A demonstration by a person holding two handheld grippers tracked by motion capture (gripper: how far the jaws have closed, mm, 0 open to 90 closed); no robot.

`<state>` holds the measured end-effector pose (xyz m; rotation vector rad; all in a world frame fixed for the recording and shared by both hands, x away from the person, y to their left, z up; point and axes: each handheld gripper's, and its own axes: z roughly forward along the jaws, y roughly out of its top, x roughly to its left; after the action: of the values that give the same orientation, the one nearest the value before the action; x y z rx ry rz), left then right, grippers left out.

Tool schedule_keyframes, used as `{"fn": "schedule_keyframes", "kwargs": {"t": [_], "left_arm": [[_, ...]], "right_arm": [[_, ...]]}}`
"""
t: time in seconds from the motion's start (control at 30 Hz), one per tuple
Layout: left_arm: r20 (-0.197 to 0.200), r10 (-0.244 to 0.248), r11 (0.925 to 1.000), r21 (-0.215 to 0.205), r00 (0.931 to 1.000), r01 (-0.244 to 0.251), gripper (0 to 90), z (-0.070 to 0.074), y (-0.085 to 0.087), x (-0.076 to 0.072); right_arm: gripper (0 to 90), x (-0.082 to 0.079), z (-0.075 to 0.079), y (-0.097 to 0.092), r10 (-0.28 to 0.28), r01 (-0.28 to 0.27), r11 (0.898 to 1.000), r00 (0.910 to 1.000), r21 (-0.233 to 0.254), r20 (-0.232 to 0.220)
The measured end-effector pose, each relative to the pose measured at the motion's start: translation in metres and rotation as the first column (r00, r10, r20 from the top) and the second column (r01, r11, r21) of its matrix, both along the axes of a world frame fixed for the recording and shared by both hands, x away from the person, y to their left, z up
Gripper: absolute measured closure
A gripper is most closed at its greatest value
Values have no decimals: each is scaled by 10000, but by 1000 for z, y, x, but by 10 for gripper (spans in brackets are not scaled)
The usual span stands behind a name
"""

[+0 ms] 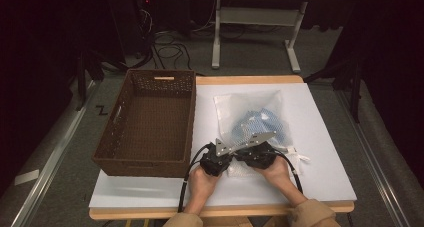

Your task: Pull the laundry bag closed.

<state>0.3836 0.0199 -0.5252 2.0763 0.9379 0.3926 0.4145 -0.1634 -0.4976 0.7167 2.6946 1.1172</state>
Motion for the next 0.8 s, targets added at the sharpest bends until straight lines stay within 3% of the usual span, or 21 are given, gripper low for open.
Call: {"fn": "schedule_keyframes", "kwargs": {"t": [0.27, 0.8], "left_arm": [[-184, -12, 9998, -219, 9998, 8, 852, 0, 2, 2], [-328, -39, 9992, -406, 9995, 25, 846, 0, 4, 3]], "right_arm": [[870, 2, 2, -6, -171, 172, 9996, 9999, -207, 21], [870, 3, -1, -12, -297, 298, 9995, 9993, 54, -205]]}}
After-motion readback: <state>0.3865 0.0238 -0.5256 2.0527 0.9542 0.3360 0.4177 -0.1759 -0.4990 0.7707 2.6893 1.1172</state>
